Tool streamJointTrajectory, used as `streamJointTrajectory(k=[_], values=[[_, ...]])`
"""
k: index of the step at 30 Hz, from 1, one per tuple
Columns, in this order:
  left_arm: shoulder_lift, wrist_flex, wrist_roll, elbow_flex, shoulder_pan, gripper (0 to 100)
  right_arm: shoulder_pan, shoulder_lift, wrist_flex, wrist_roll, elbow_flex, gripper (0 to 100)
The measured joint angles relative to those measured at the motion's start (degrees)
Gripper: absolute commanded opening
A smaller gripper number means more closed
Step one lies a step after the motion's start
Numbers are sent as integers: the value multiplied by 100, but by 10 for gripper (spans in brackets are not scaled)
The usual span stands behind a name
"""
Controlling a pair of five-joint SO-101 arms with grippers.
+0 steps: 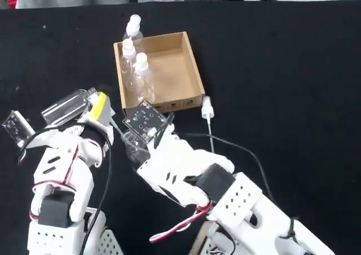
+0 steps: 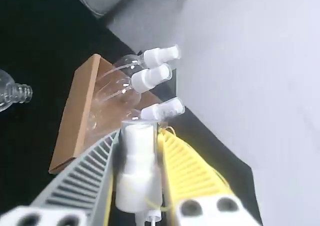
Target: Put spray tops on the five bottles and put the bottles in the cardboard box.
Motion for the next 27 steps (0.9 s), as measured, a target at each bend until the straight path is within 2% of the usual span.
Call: streamJointTrajectory(k=[11, 17, 19, 24, 27], values=[[-299, 0, -35, 202, 281, 28, 0, -18, 0, 62, 0, 100], [-545, 0, -571, 431, 475, 31, 0, -18, 0, 62, 0, 100], [-677, 0, -738, 501, 545, 73, 0, -18, 0, 62, 0, 100], [-1020, 273, -862, 536, 554, 298, 0, -18, 0, 62, 0, 100], [-1046, 475, -862, 536, 554, 280, 9, -18, 0, 70, 0, 100]])
